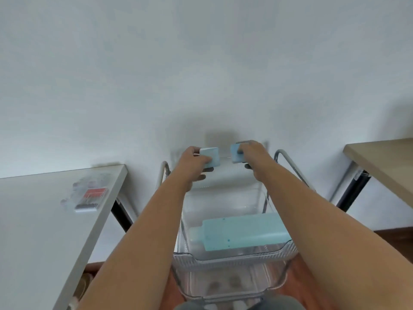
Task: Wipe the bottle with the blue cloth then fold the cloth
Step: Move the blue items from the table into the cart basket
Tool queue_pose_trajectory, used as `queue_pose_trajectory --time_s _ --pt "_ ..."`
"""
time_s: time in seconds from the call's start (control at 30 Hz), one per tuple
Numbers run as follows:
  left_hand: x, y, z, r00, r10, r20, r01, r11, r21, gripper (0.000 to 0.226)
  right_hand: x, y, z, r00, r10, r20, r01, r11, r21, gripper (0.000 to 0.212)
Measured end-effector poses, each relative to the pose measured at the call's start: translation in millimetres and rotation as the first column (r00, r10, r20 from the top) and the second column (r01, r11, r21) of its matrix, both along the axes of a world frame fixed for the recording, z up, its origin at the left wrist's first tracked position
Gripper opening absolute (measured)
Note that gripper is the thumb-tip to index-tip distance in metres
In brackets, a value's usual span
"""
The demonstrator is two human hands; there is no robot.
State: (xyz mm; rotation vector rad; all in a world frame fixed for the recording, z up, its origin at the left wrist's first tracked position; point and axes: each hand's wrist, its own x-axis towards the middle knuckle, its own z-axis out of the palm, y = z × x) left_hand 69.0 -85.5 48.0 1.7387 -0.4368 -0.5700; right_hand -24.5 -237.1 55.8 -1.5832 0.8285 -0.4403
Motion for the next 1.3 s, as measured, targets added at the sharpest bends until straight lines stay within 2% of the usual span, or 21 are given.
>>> queue_pose_trajectory --time_s 0.1,0.17,0.33,0.43,0.47,0.53,0.6,0.7,0.73,0.8,0.83,0.9,0.97,1.13,1.23,1.3 --pt "-3.0 -22.3 -27.2 0.999 -0.021 -0.045 0.027 0.988 0.154 0.019 -12.6 -28.5 -23.5 0.974 0.025 -0.226 -0.067 0.982 -0.179 0.035" --pt "-3.6 -38.3 -45.2 0.997 -0.038 -0.069 0.051 0.978 0.203 0.022 -14.3 -39.3 -38.5 0.929 0.054 -0.366 -0.154 0.957 -0.248 0.035" --pt "-1.5 -70.4 -80.2 0.994 -0.080 -0.077 0.102 0.935 0.340 0.026 -2.4 -57.0 -60.4 0.753 0.056 -0.655 -0.350 0.877 -0.328 0.038" --pt "2.5 -82.9 -95.0 0.994 -0.092 -0.063 0.110 0.899 0.423 0.020 5.5 -64.3 -72.4 0.675 0.051 -0.736 -0.430 0.838 -0.337 0.024" --pt "4.9 -87.4 -100.0 0.994 -0.104 -0.045 0.113 0.885 0.451 0.021 7.2 -65.5 -74.7 0.655 0.036 -0.754 -0.452 0.819 -0.354 0.012" --pt "6.5 -94.7 -107.7 0.991 -0.130 -0.009 0.116 0.853 0.509 0.027 12.5 -69.5 -84.1 0.637 -0.005 -0.771 -0.452 0.808 -0.378 0.024" --pt "5.9 -102.0 -112.2 0.988 -0.152 0.023 0.114 0.827 0.551 0.024 16.2 -73.0 -94.2 0.631 -0.035 -0.775 -0.455 0.793 -0.406 0.027" --pt "2.7 -111.3 -116.2 0.987 -0.152 0.045 0.099 0.813 0.574 0.012 20.4 -75.3 -108.8 0.660 -0.082 -0.747 -0.438 0.766 -0.471 0.008" --pt "1.9 -112.7 -117.7 0.987 -0.145 0.074 0.075 0.808 0.584 0.007 21.5 -76.3 -113.6 0.663 -0.108 -0.741 -0.425 0.760 -0.491 0.015" --pt "2.3 -115.0 -122.7 0.989 -0.108 0.102 0.026 0.802 0.597 0.026 21.8 -79.0 -120.4 0.673 -0.143 -0.726 -0.407 0.748 -0.524 0.024" --pt "2.0 -115.3 -125.1 0.990 -0.089 0.106 0.008 0.803 0.595 0.029 21.3 -79.9 -121.9 0.675 -0.165 -0.719 -0.402 0.736 -0.546 0.026" --pt "1.9 -116.1 -128.3 0.991 -0.084 0.106 0.005 0.805 0.593 0.021 21.7 -82.0 -125.1 0.683 -0.190 -0.705 -0.397 0.714 -0.577 0.027" --pt "0.6 -116.8 -128.6 0.990 -0.084 0.109 0.004 0.811 0.586 0.014 22.6 -81.5 -127.6 0.693 -0.197 -0.694 -0.414 0.679 -0.606 0.026" --pt "-0.6 -120.9 -132.5 0.989 -0.077 0.128 -0.013 0.806 0.592 0.019 23.4 -82.3 -129.3 0.697 -0.189 -0.691 -0.417 0.678 -0.606 0.025" --pt "-1.3 -121.8 -134.2 0.987 -0.070 0.141 -0.025 0.813 0.582 0.031 22.6 -83.8 -128.3 0.677 -0.171 -0.716 -0.453 0.669 -0.589 0.023" --pt "-2.6 -121.0 -133.3 0.986 -0.073 0.148 -0.026 0.819 0.573 0.026 20.7 -83.3 -126.6 0.651 -0.156 -0.743 -0.499 0.649 -0.574 0.019"
